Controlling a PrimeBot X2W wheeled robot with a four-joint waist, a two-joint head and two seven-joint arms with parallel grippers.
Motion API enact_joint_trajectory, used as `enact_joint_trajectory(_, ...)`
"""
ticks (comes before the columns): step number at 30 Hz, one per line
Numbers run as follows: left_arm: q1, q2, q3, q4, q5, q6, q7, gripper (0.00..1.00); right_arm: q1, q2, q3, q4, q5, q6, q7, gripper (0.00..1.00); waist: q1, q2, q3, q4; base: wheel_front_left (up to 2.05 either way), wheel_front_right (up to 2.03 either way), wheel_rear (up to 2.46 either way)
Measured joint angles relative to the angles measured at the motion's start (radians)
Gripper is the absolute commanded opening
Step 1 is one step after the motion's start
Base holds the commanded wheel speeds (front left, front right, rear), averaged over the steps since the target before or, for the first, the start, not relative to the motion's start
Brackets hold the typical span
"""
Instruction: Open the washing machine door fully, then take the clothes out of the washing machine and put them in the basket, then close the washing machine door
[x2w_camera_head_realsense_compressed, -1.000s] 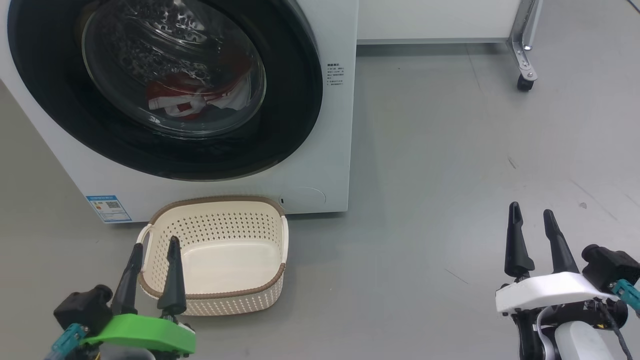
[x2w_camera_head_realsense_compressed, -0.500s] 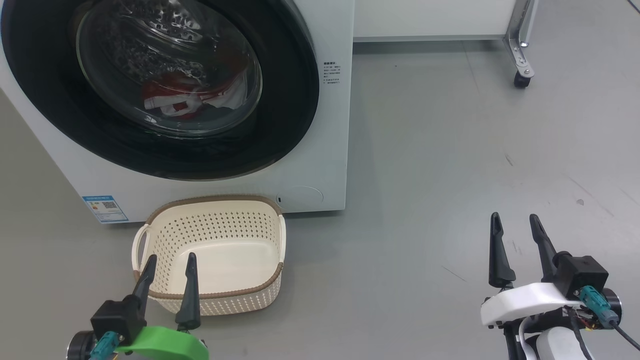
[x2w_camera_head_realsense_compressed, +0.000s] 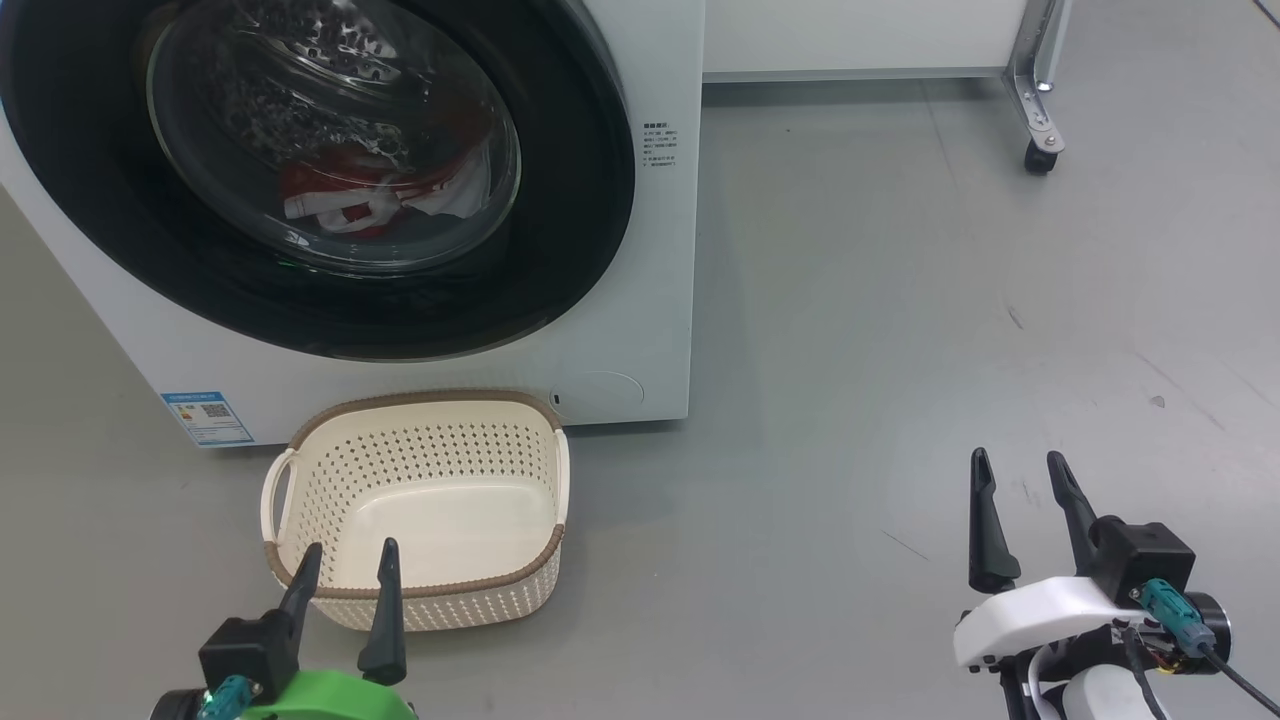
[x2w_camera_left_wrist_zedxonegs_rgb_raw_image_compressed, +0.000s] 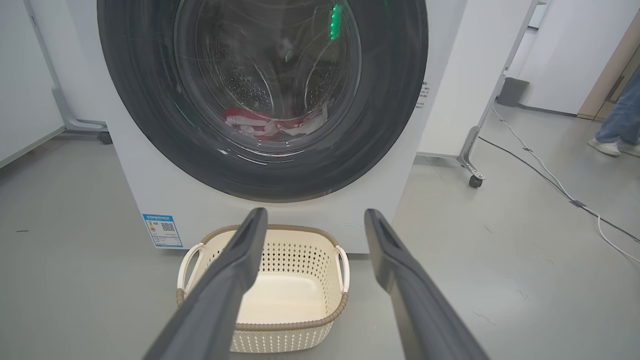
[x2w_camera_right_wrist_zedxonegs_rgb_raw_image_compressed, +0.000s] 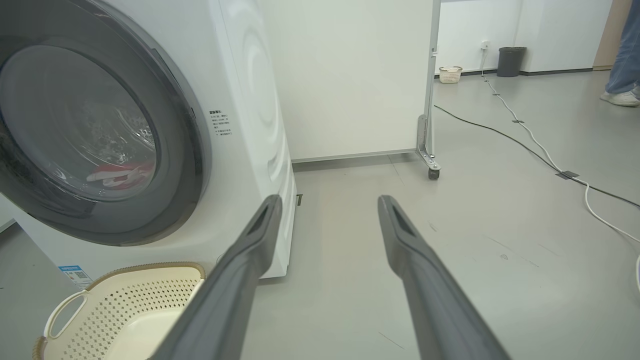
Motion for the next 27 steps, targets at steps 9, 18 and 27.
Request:
enact_joint_trajectory(9, -0.002, 0.0, 0.0, 0.009, -0.006, 0.002, 0.0, 1.0, -0.005, 0.0, 0.011, 0.019, 0.003, -0.001, 0.0, 1.0, 0.0, 0.0, 0.001, 0.0, 0.0, 0.0, 0.0)
enact_joint_trajectory(18, -0.006, -0.001, 0.001, 0.02, -0.006, 0.002, 0.0, 1.0, -0.016, 0.0, 0.016, 0.034, 0.005, -0.001, 0.0, 1.0, 0.0, 0.0, 0.001, 0.001, 0.0, 0.0, 0.0)
enact_joint_trajectory(27, -0.012, -0.002, 0.001, 0.032, -0.006, 0.002, 0.0, 1.0, -0.018, 0.0, 0.018, 0.047, 0.006, -0.001, 0.0, 1.0, 0.0, 0.0, 0.0, 0.002, 0.0, 0.0, 0.0)
